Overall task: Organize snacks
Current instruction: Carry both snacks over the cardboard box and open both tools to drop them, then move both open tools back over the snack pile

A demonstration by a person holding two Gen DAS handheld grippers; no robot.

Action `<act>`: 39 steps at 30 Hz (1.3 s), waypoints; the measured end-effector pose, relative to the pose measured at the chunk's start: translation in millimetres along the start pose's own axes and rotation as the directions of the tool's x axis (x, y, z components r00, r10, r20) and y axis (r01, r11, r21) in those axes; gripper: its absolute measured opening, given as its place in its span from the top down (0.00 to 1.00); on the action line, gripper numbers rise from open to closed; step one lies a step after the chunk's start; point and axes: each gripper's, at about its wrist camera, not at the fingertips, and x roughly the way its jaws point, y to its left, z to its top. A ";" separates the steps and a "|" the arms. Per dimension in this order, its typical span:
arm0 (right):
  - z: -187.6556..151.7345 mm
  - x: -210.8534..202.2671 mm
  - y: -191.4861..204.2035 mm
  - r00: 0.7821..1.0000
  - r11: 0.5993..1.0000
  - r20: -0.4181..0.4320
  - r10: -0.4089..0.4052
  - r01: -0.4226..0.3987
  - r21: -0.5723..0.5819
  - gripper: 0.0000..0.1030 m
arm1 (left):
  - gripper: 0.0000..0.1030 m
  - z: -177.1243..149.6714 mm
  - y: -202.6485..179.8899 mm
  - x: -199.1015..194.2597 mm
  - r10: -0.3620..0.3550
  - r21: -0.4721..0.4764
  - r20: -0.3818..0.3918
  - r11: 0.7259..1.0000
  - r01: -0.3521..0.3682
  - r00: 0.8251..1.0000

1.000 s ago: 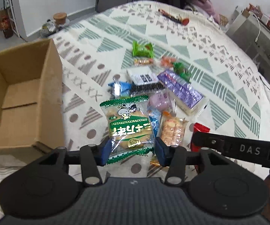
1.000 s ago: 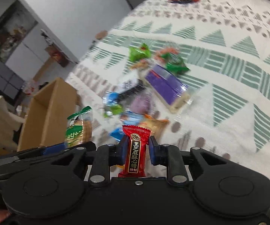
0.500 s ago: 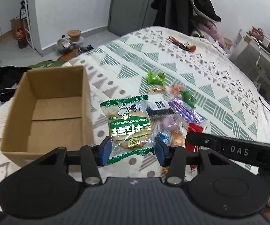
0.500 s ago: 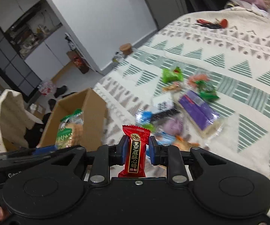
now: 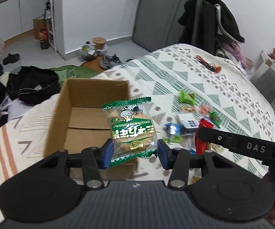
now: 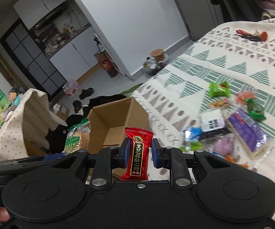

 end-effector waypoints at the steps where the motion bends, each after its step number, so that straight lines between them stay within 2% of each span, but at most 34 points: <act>1: 0.8 1.4 2.5 1.000 1.000 0.001 0.007 -0.007 -0.001 0.78 | 0.54 0.6 3.4 0.0 0.006 -0.005 0.002 1.000 -0.006 1.000; 14: 11.7 36.2 30.5 0.996 0.997 -0.033 0.080 -0.080 -0.006 0.78 | 0.53 9.7 52.8 12.4 0.072 -0.082 -0.011 0.994 -0.072 0.997; 18: 13.0 45.7 37.9 0.994 0.995 -0.050 0.099 -0.099 -0.006 0.78 | 0.50 10.7 62.6 16.9 0.108 -0.093 -0.026 0.990 -0.110 0.994; 22: 14.0 50.4 43.3 0.991 0.992 -0.049 0.124 -0.125 -0.003 0.77 | 0.45 13.2 73.1 17.1 0.095 -0.117 -0.033 0.988 -0.098 0.995; 23: 14.2 50.9 44.4 0.990 0.991 -0.048 0.135 -0.135 -0.001 0.73 | 0.44 13.7 74.5 16.4 0.095 -0.118 -0.031 0.988 -0.098 0.995; 26: 14.1 50.4 47.5 0.984 0.986 -0.050 0.169 -0.169 0.006 0.71 | 0.38 14.5 77.4 15.5 0.101 -0.120 -0.030 0.987 -0.104 0.994; 29: 13.3 47.2 49.7 0.987 0.988 -0.054 0.151 -0.151 0.000 0.62 | 0.33 14.3 79.1 13.4 0.093 -0.124 -0.034 0.988 -0.096 0.995; 30: 12.3 44.3 49.3 0.988 0.990 -0.056 0.142 -0.142 0.000 0.59 | 0.29 14.5 79.1 12.5 0.090 -0.126 -0.035 0.988 -0.093 0.995; 33: 10.5 36.2 47.6 0.991 0.993 -0.063 0.115 -0.115 -0.009 0.55 | 0.21 14.0 78.5 8.7 0.099 -0.130 -0.038 0.986 -0.103 0.994; 36: 9.6 23.7 44.3 0.995 0.996 -0.057 0.084 -0.085 -0.024 0.46 | 0.20 12.8 76.7 3.3 0.090 -0.138 -0.035 0.986 -0.094 0.995; 39: 9.9 10.9 39.2 0.997 0.998 -0.054 0.054 -0.056 -0.037 0.42 | 0.20 11.9 72.6 -2.0 0.092 -0.144 -0.027 0.985 -0.094 0.995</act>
